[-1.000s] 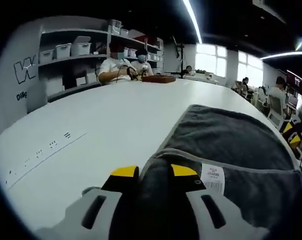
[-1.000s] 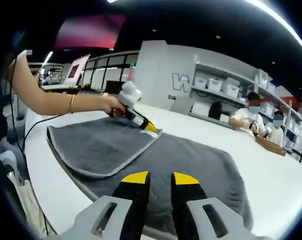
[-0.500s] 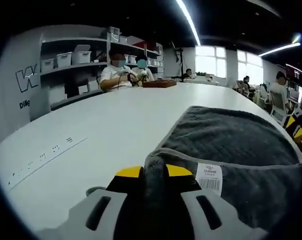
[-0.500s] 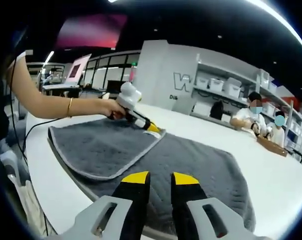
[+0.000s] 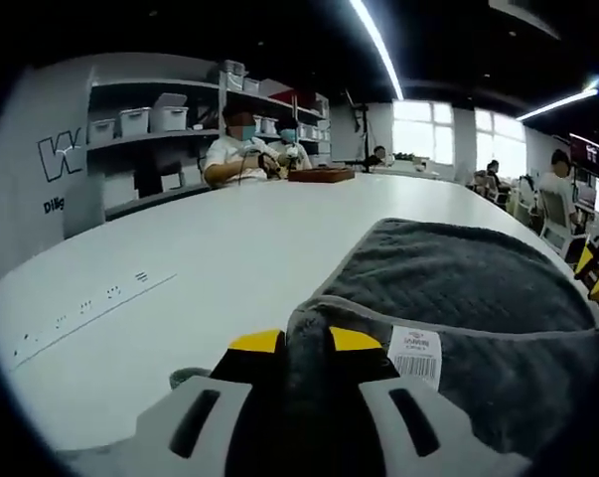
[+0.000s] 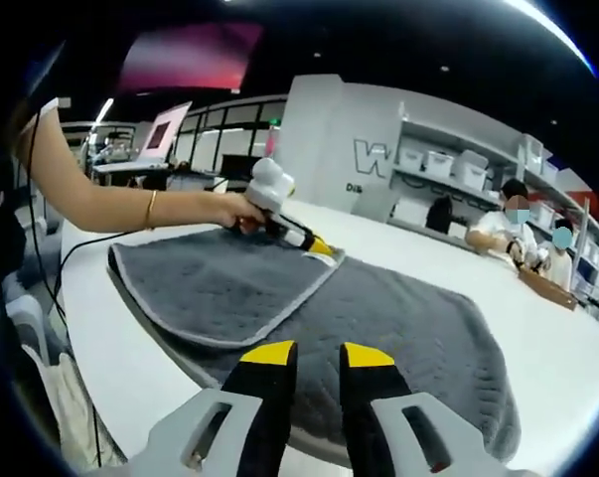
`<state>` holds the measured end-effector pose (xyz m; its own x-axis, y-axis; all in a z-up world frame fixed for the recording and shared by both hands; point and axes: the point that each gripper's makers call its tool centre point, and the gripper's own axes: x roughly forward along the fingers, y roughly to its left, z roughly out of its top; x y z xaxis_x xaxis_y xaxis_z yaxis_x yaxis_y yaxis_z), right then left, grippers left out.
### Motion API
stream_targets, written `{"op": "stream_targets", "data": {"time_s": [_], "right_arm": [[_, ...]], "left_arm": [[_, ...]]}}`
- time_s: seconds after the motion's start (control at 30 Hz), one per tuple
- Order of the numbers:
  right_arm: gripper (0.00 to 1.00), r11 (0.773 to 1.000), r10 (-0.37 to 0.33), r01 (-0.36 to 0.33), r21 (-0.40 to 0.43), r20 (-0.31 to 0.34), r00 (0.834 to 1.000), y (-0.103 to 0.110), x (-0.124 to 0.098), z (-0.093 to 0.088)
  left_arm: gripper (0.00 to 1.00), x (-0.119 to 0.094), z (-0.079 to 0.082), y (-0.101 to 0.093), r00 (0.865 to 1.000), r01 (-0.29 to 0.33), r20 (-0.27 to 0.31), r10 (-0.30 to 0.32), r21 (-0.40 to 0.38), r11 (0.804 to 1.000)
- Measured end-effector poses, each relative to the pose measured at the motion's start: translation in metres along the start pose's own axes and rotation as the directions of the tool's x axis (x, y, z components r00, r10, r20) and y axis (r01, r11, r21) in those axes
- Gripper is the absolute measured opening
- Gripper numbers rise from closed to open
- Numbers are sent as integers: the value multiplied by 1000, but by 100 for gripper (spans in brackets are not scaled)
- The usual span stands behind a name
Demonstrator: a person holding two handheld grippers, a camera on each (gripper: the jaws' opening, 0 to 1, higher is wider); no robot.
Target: Open the folded towel by lifting each exposed corner and separating the folded layers until the towel lies flat within the target outline without major curled edges
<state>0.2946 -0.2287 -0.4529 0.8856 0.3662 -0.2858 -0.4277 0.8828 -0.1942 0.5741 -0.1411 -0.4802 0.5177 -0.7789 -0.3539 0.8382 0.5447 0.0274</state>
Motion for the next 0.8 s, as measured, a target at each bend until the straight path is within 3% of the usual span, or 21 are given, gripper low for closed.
{"op": "stream_targets", "data": {"time_s": [0.57, 0.8], "right_arm": [[13, 988, 111, -115, -101, -48, 993, 40, -1, -9], [13, 956, 156, -168, -240, -68, 985, 57, 3, -4]], "left_arm": [[15, -10, 0, -19, 999, -9, 49, 10, -21, 1000], [15, -13, -1, -24, 999, -6, 53, 7, -24, 1000]]}}
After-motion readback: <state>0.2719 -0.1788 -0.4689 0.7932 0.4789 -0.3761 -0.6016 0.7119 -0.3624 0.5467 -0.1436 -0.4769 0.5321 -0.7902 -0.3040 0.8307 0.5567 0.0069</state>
